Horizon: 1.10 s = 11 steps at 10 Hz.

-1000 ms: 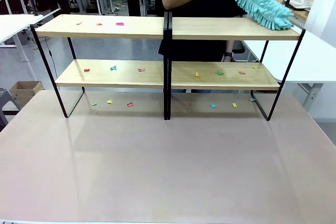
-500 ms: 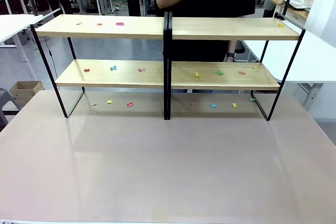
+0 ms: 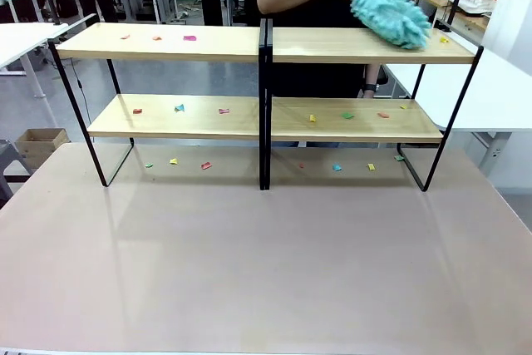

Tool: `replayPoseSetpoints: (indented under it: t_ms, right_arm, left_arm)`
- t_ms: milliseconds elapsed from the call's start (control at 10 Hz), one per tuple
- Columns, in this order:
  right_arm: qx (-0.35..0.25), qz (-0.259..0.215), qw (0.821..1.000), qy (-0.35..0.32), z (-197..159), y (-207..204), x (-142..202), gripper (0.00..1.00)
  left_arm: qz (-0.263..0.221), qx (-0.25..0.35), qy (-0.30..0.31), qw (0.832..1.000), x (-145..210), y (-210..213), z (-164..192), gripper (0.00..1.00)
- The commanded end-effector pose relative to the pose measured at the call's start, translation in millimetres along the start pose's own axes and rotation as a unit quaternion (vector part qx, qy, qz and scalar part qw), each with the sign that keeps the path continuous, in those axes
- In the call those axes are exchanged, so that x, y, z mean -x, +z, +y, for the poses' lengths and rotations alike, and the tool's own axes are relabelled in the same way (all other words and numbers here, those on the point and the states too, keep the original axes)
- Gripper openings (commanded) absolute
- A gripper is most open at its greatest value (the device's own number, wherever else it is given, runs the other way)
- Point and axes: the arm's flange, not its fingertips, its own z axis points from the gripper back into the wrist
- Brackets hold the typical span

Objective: Clean the shelves.
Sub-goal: Clean a randomly selected level of the Shelf with the Duster.

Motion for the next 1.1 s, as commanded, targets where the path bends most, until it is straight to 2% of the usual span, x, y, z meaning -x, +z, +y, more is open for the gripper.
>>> replayPoseSetpoints:
  t_ms: [0,100,300,400,600,800,1000]
  right_arm:
    - [-0.001,-0.001,1.000,0.000,0.3,-0.6,-0.2,1.00]
    - [-0.001,-0.001,1.000,0.000,0.3,-0.6,-0.2,1.00]
    - [-0.001,-0.001,1.000,0.000,0.3,-0.6,-0.2,1.00]
    - [-0.001,-0.001,1.000,0.000,0.3,-0.6,-0.2,1.00]
    - [-0.001,-0.001,1.000,0.000,0.3,-0.6,-0.2,1.00]
    - [-0.001,-0.001,1.000,0.000,0.3,-0.6,-0.2,1.00]
    - [-0.001,-0.001,1.000,0.000,0.3,-0.6,-0.2,1.00]
  left_arm:
    - [0.001,-0.027,-0.024,0.999,-10.8,-21.9,-36.8,0.13]
    - [0.003,-0.033,-0.037,0.999,-12.4,-26.9,-46.7,0.13]
    - [0.004,-0.034,-0.028,0.999,-9.7,-23.5,-36.0,0.13]
    - [-0.003,-0.039,-0.017,0.999,-2.6,-14.9,-18.3,0.13]
    - [0.010,-0.048,-0.004,0.999,25.5,7.3,40.3,0.13]
    - [-0.012,-0.049,0.063,0.997,60.1,28.9,87.1,0.13]
    - [-0.017,-0.037,0.063,0.997,64.9,29.1,91.5,0.13]
